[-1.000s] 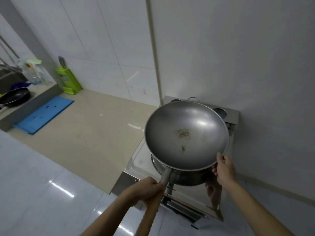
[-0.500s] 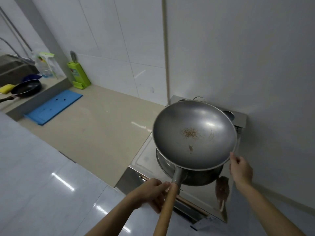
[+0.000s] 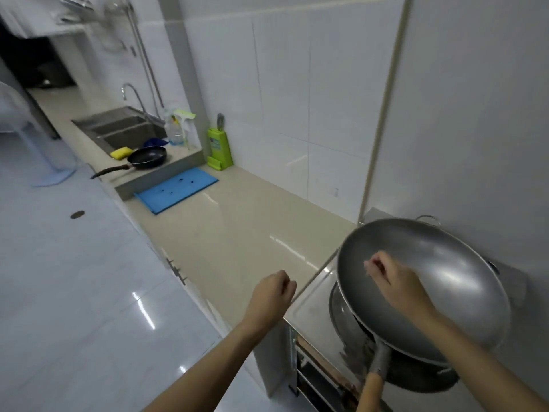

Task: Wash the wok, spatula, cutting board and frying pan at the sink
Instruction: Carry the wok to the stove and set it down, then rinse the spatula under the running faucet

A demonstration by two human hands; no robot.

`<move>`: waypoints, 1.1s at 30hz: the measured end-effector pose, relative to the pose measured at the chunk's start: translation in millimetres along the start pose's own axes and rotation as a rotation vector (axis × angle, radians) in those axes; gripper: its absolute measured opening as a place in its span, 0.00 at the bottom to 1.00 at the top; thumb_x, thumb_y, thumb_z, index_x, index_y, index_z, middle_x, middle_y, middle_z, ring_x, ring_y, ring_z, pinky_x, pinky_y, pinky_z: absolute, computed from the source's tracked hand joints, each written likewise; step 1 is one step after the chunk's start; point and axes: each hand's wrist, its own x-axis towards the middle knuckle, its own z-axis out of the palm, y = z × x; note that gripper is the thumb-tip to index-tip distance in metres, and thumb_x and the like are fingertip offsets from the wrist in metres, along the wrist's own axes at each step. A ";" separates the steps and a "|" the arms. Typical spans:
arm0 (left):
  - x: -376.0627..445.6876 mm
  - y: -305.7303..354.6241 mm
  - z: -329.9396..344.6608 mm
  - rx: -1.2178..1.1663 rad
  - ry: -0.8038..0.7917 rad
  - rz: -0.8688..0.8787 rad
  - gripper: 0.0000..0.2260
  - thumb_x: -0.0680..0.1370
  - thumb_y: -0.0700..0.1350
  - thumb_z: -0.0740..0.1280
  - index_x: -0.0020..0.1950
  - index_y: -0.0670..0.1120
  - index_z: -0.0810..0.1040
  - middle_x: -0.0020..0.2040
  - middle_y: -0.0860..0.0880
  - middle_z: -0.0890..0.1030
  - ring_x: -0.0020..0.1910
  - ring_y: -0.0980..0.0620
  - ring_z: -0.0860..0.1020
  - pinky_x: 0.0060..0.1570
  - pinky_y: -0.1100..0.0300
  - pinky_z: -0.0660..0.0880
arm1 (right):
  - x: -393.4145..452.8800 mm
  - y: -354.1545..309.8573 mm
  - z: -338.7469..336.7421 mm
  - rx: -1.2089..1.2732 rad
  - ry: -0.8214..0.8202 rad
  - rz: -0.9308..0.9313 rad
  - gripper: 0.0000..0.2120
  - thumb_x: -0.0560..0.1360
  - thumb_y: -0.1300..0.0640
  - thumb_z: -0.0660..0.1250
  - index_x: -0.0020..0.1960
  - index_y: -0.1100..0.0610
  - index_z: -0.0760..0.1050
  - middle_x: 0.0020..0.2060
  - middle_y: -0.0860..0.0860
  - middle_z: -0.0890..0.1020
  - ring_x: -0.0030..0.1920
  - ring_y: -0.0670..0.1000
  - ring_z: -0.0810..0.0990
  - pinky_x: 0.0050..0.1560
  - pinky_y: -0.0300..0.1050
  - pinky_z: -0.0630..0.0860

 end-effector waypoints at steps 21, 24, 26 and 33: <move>19.5 -375.1 -401.2 0.851 0.333 -0.151 0.03 0.80 0.39 0.59 0.49 0.43 0.71 0.45 0.43 0.73 0.47 0.44 0.71 0.41 0.55 0.62 | 219.9 -491.3 290.6 -0.244 -0.415 -0.549 0.30 0.82 0.44 0.48 0.77 0.61 0.49 0.77 0.55 0.55 0.76 0.53 0.54 0.74 0.47 0.52; 43.0 -400.2 -455.8 0.860 0.378 -0.164 0.06 0.82 0.41 0.55 0.51 0.42 0.70 0.47 0.43 0.72 0.49 0.45 0.70 0.44 0.56 0.62 | 257.4 -551.5 311.6 -0.227 -0.409 -0.587 0.30 0.82 0.44 0.48 0.77 0.60 0.49 0.77 0.55 0.55 0.76 0.54 0.54 0.74 0.48 0.53; 64.0 -416.0 -484.4 0.832 0.423 -0.161 0.07 0.82 0.42 0.55 0.50 0.41 0.70 0.47 0.42 0.72 0.48 0.46 0.70 0.47 0.55 0.65 | 287.2 -584.7 323.8 -0.232 -0.390 -0.627 0.29 0.82 0.45 0.48 0.77 0.61 0.50 0.76 0.56 0.57 0.75 0.55 0.56 0.73 0.48 0.55; 160.2 -473.5 -546.9 0.732 0.477 -0.170 0.12 0.83 0.44 0.51 0.49 0.41 0.71 0.47 0.43 0.72 0.47 0.49 0.67 0.49 0.56 0.65 | 407.9 -652.1 391.8 -0.226 -0.359 -0.627 0.26 0.81 0.47 0.53 0.75 0.60 0.56 0.72 0.58 0.64 0.70 0.59 0.65 0.68 0.54 0.63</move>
